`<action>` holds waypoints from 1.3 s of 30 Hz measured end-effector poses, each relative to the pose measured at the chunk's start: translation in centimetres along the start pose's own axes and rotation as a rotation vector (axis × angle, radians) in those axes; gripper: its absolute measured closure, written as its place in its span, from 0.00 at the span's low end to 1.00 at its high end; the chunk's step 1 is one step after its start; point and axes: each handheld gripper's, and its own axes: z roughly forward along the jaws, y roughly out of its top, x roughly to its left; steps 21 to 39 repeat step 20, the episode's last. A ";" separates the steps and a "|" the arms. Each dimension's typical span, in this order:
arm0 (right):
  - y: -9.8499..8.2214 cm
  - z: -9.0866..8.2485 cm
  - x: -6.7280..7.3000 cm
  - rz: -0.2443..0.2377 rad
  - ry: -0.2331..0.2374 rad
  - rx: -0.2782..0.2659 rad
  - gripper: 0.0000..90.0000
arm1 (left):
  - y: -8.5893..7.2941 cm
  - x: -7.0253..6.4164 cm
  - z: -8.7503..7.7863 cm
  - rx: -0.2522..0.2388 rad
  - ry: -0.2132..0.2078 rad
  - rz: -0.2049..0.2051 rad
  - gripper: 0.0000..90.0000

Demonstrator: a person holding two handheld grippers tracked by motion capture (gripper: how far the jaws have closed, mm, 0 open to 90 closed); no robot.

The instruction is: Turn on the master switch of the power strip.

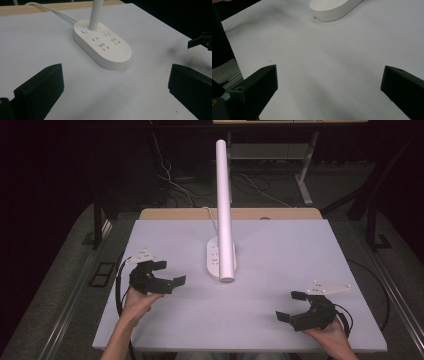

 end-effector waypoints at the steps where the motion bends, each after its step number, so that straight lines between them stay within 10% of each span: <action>1: 0.0 0.0 0.0 0.000 0.000 0.001 0.00 | -0.4 -0.1 -0.1 -0.005 -0.002 -0.004 0.00; 16: 0.0 -0.2 0.0 0.004 -0.005 -0.003 0.00 | -5.7 -1.9 -0.7 -0.025 -0.007 -0.035 0.00; 39: -0.1 -0.2 -0.1 0.008 -0.007 -0.006 0.00 | -5.9 -2.0 -0.8 -0.032 -0.006 -0.031 0.00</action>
